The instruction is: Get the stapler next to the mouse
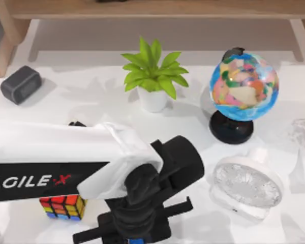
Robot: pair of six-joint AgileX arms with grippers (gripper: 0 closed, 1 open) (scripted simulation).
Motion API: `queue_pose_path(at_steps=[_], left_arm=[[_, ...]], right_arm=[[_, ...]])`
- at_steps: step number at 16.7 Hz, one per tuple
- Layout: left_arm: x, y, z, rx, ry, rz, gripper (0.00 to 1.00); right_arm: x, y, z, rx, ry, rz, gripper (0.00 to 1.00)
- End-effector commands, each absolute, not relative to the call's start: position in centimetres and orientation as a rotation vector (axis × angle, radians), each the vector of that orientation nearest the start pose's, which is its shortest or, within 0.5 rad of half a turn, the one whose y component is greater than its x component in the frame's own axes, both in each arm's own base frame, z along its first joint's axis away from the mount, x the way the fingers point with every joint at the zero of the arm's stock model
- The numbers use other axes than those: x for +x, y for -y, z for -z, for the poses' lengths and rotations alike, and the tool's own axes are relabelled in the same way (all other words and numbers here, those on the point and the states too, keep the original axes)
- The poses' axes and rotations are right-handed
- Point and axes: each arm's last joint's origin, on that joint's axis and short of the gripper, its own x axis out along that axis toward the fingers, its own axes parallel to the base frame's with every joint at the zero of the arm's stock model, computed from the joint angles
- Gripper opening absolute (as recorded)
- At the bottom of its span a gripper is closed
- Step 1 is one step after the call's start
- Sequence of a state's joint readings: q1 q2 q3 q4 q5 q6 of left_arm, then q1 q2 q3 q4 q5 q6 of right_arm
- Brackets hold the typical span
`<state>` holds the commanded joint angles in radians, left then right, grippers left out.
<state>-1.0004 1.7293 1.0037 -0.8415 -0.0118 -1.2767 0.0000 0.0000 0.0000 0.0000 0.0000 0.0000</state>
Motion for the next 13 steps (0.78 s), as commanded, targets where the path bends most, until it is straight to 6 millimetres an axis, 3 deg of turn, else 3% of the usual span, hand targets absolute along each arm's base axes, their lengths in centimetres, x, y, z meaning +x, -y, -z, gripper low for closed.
queue_pose_path(at_steps=[3, 7, 10, 13], left_arm=[[16.2, 24.4, -14.6, -0.225, -1.545, -0.210, 0.00], [19.9, 23.6, -17.9, -0.286, -1.501, -0.100, 0.00], [24.0, 21.0, -20.3, -0.269, -1.451, -0.026, 0.00], [28.1, 16.4, -21.0, -0.174, -1.424, 0.010, 0.00]], right_arm=[[10.6, 0.1, -16.0, 0.000, 0.000, 0.000, 1.00], [10.6, 0.1, -16.0, 0.000, 0.000, 0.000, 1.00], [10.6, 0.1, -16.0, 0.000, 0.000, 0.000, 1.00], [10.6, 0.1, -16.0, 0.000, 0.000, 0.000, 1.00]])
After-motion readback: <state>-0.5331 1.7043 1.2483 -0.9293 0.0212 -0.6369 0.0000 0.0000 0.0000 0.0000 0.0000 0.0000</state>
